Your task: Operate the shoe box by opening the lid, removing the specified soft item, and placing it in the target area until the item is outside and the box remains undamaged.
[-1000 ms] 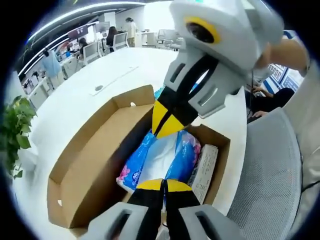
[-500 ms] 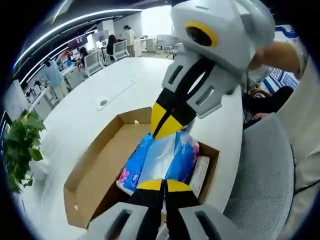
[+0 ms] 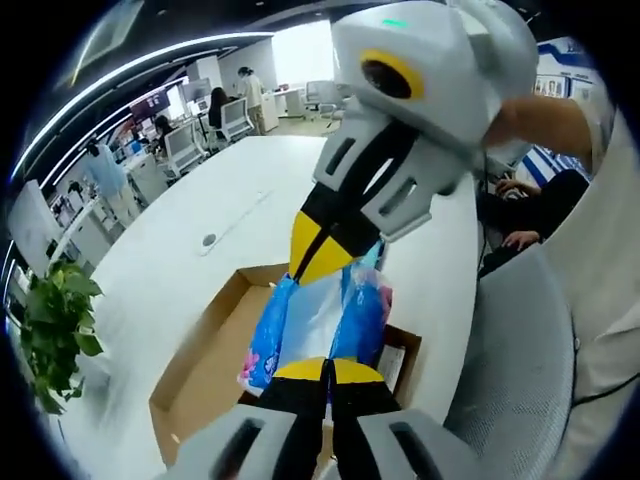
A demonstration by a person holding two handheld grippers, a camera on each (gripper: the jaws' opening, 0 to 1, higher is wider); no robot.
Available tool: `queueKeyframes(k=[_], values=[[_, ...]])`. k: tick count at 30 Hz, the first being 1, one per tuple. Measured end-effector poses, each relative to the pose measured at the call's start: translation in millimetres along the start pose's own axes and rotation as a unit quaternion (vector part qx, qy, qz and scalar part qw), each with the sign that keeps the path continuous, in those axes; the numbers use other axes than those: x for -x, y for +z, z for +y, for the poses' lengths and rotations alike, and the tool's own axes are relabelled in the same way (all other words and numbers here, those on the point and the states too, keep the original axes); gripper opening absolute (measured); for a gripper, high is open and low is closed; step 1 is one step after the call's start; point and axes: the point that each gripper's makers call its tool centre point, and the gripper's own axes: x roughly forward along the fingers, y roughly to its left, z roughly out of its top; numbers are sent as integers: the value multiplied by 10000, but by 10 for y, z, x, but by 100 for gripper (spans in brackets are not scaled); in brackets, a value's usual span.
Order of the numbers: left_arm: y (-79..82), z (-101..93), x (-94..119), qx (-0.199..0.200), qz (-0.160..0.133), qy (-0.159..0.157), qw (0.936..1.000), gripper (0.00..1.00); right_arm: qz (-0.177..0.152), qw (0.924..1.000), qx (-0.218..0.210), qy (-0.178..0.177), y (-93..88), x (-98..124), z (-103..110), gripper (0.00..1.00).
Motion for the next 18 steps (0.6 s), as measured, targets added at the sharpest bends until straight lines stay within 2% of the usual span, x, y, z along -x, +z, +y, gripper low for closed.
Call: queueKeyframes(k=[10, 18], values=[[350, -130, -89, -222, -137, -123, 9996, 0, 22, 9997, -138, -190, -203, 282, -154, 0], [609, -270, -280, -467, -185, -315, 9982, 0, 63, 9984, -398, -399, -446, 523, -292, 0]])
